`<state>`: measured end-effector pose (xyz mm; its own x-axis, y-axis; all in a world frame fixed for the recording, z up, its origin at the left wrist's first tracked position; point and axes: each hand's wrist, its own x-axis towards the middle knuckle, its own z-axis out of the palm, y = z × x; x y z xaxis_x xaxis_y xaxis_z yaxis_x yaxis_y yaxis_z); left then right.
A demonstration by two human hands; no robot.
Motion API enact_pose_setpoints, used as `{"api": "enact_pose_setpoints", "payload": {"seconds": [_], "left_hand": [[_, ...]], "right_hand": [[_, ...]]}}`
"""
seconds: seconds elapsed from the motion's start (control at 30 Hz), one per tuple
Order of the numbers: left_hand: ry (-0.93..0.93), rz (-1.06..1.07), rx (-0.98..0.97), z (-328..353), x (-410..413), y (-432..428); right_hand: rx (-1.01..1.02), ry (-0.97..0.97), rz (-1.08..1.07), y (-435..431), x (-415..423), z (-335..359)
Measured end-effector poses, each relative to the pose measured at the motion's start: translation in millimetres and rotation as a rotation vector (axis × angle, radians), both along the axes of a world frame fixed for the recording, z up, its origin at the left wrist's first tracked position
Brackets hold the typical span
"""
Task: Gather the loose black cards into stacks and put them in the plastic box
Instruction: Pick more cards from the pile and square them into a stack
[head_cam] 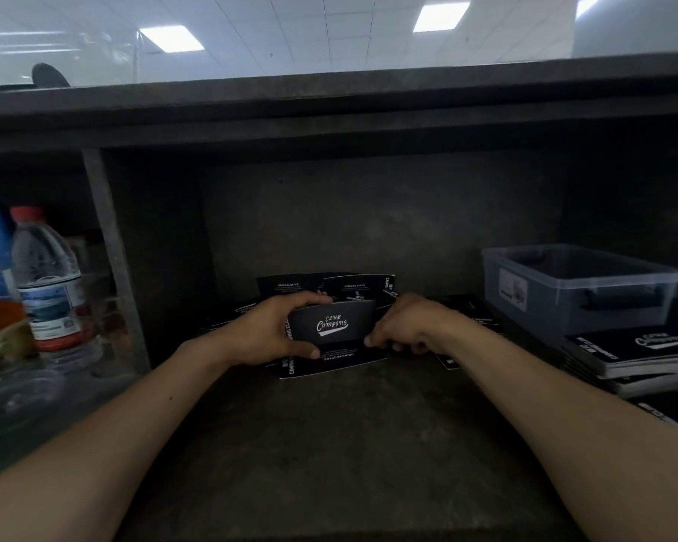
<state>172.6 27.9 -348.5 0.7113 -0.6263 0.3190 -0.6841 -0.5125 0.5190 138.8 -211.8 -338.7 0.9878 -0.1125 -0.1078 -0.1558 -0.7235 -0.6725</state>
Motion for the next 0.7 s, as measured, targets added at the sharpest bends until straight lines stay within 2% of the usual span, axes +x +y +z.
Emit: {"api": "enact_pose_setpoints", "payload": {"seconds": [0.07,0.2,0.5,0.7], "left_hand": [[-0.018,-0.007,-0.001,-1.0,1.9,0.5],[-0.025,-0.002,-0.012,-2.8,5.0,0.5],[-0.023,0.040,-0.013,-3.9,7.4,2.8],[-0.045,0.036,-0.060,-2.1,2.2,-4.0]], "right_hand": [[0.025,0.011,-0.002,0.3,-3.0,2.6],[-0.067,-0.034,0.019,1.6,-5.7,5.7],[0.268,0.109,0.128,-2.9,-14.0,12.4],[0.288,-0.136,0.088,-1.9,-11.0,9.7]]}}
